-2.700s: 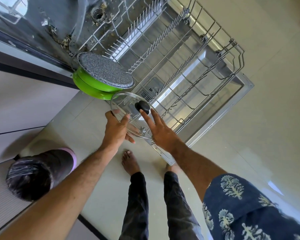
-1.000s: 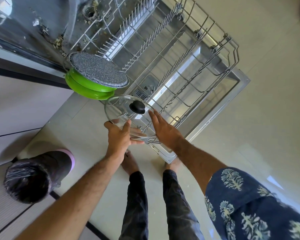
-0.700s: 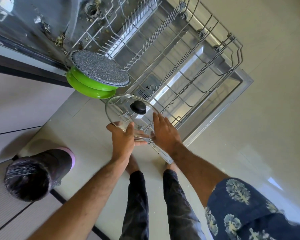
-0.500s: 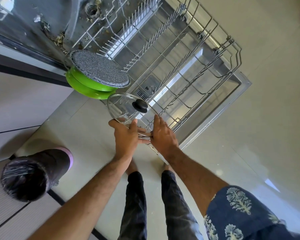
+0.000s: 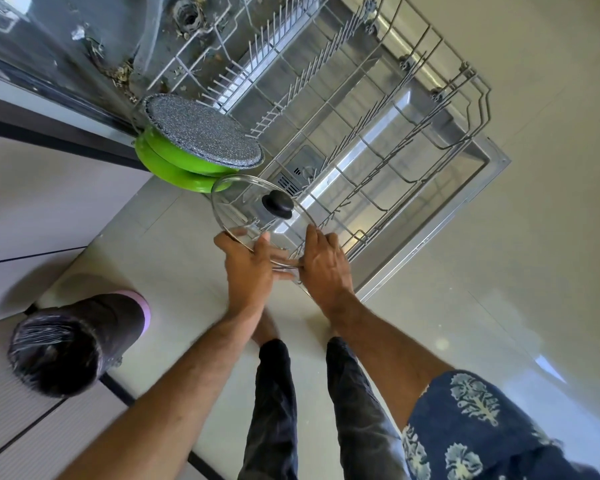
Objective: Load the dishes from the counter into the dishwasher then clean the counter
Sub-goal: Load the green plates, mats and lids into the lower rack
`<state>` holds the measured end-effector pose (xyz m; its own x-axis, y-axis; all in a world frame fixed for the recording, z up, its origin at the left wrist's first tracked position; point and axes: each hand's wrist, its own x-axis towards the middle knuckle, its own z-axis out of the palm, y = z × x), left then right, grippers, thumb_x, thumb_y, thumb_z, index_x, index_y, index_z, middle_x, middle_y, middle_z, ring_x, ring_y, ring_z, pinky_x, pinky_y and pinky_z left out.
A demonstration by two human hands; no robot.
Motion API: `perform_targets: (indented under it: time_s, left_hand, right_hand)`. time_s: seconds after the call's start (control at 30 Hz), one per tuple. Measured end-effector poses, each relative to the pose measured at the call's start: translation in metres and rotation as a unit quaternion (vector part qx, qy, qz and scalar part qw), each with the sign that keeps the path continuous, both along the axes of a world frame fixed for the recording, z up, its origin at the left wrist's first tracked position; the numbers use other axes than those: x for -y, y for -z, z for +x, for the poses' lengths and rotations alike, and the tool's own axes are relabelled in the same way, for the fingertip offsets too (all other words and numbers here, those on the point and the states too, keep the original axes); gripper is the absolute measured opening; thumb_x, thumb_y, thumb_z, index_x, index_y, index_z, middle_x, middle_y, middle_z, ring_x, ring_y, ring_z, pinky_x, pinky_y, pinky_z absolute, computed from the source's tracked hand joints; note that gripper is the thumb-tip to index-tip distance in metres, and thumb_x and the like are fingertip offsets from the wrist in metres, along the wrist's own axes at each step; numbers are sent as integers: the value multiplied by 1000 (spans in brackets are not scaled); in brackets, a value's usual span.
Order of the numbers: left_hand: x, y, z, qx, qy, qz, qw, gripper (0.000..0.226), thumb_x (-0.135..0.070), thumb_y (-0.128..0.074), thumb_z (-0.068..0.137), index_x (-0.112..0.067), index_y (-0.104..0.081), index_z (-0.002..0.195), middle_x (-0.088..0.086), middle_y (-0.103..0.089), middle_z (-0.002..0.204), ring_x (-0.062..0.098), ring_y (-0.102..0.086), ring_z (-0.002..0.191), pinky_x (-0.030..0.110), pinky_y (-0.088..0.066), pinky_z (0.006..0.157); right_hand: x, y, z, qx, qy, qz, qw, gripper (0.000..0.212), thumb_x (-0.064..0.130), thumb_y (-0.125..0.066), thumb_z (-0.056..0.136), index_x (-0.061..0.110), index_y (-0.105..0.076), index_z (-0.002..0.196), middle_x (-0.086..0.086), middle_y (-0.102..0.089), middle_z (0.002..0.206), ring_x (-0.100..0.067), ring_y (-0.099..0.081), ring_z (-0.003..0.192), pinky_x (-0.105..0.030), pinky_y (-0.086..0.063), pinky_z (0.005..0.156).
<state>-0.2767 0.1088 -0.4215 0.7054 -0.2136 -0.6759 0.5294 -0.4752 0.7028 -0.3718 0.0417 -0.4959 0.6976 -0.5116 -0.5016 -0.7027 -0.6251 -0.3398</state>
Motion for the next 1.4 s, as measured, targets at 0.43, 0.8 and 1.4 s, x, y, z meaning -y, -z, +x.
perform_targets:
  time_s: [0.43, 0.8, 1.4]
  left_hand:
    - [-10, -10, 5, 42, 95, 6, 995, 28, -16, -60, 98, -17, -34, 109, 15, -72, 74, 35, -72, 64, 54, -59, 54]
    - [-2, -33, 7, -63, 68, -44, 995, 26, -10, -54, 100, -16, -32, 110, 22, -71, 73, 43, -70, 61, 48, -58, 52]
    - [19, -26, 36, -162, 102, 2, 981, 13, -15, -47, 105, -23, -37, 105, 16, -70, 73, 28, -70, 57, 46, -58, 47]
  right_hand:
    - [-20, -18, -4, -22, 50, 23, 998, 70, 15, -66, 89, -4, -33, 147, -17, -58, 124, -29, -55, 108, -40, -56, 88]
    - [-13, -52, -24, 35, 80, 32, 996, 75, -2, -64, 84, 0, -30, 151, -16, -46, 147, -34, -55, 120, -42, -52, 96]
    - [15, -23, -4, 20, -12, 63, 998, 78, -1, -62, 84, -2, -22, 151, -22, -53, 129, -33, -63, 101, -40, -58, 83]
